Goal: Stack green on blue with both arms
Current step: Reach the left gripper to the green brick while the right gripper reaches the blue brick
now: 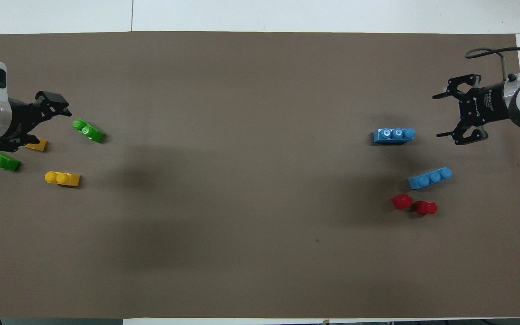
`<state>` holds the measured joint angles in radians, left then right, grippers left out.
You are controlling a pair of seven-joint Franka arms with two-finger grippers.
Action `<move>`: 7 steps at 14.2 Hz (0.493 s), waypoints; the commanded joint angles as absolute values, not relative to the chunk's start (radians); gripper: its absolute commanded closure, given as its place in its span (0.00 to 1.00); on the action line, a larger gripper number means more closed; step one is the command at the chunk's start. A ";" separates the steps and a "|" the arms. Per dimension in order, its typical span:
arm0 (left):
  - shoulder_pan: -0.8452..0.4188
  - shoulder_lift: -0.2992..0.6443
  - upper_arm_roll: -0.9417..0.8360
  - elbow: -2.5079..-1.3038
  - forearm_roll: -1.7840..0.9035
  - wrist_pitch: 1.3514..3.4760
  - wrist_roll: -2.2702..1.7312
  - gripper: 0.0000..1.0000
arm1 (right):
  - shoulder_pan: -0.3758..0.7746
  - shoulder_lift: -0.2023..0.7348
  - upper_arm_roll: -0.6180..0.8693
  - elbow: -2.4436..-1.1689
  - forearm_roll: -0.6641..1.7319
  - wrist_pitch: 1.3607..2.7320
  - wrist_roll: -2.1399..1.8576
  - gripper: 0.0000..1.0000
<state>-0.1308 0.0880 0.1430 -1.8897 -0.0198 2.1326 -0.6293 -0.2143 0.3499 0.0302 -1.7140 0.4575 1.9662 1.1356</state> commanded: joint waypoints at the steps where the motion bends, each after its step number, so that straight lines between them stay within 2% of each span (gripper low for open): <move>1: -0.117 0.159 0.146 -1.881 -0.037 2.212 -0.663 0.00 | -0.203 0.380 0.038 -1.732 0.483 1.988 1.163 0.00; 7: -0.089 0.258 0.146 -1.856 -0.118 2.260 -0.744 0.00 | -0.201 0.388 0.040 -1.830 0.525 2.083 1.147 0.00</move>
<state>-0.0967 0.2208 0.1446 -1.8863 -0.0911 2.2465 -0.6960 -0.1982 0.4003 0.0360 -1.7774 0.4949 2.0384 1.1501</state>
